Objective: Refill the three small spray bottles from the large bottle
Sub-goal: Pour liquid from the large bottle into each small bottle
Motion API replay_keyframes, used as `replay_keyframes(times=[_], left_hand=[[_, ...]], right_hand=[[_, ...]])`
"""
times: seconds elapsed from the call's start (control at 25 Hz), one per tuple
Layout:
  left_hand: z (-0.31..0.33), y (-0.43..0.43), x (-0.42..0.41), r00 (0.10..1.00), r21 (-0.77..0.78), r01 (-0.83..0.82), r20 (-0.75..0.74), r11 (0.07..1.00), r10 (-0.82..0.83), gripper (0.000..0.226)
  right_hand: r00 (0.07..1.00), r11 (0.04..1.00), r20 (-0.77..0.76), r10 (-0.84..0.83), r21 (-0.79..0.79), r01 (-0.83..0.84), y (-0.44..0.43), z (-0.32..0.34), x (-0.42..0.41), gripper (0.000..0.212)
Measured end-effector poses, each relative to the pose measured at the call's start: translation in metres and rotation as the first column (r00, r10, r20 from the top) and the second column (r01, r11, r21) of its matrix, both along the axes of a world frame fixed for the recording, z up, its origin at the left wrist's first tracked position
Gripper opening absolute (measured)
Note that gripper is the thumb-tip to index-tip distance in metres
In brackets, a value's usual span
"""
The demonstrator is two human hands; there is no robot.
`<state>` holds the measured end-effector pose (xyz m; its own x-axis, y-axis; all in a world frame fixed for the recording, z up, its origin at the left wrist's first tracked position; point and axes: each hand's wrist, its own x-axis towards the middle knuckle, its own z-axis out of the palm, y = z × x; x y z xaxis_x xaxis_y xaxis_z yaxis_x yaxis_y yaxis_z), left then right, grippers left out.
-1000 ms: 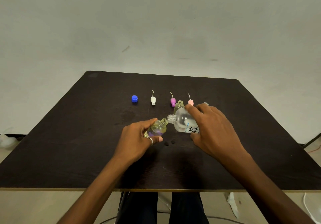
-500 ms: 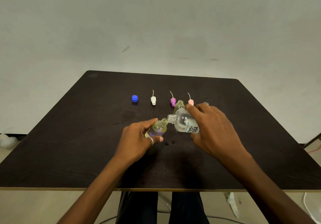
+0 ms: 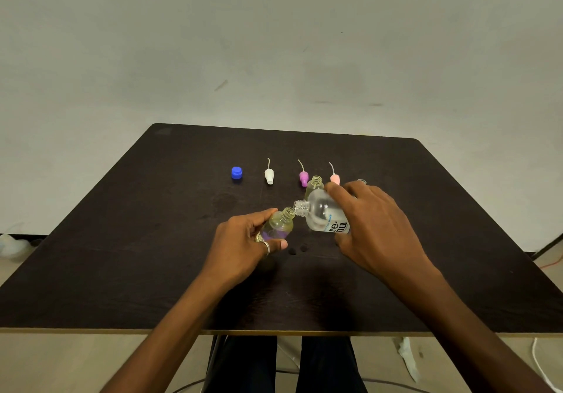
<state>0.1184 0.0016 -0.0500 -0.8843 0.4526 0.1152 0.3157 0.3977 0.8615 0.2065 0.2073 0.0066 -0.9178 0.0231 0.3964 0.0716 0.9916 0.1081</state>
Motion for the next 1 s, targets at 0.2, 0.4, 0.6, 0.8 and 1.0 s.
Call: replay_keyframes(times=[0.2,0.4,0.6,0.8,1.0], left_hand=[[0.0005,0.0000,0.0021,0.999,0.035,0.014,0.052,0.999,-0.016,0.064],[0.0032,0.0009,0.0044,0.995,0.056,0.017,0.096,0.998,-0.022,0.060],[0.0035,0.0016,0.0073,0.987,0.116,0.015,0.159,0.993,-0.033,0.059],[0.0031,0.0028,0.0072,0.979,0.140,0.019,0.200,0.990,-0.047,0.058],[0.0012,0.0031,0.0079,0.974,0.173,0.032,0.215,0.984,-0.069,0.057]], right_hand=[[1.000,1.000,-0.008,-0.001,0.006,0.001,-0.0001,0.0000,-0.0016,0.073],[1.000,1.000,0.003,-0.004,-0.007,0.004,-0.0003,0.0012,-0.0001,0.073],[1.000,1.000,0.008,-0.006,-0.017,0.006,-0.0008,0.0028,0.0000,0.074],[1.000,1.000,0.008,-0.007,-0.022,0.007,-0.0005,0.0038,0.0002,0.076],[1.000,1.000,0.008,-0.007,-0.027,0.007,0.0002,0.0035,0.0006,0.076]])
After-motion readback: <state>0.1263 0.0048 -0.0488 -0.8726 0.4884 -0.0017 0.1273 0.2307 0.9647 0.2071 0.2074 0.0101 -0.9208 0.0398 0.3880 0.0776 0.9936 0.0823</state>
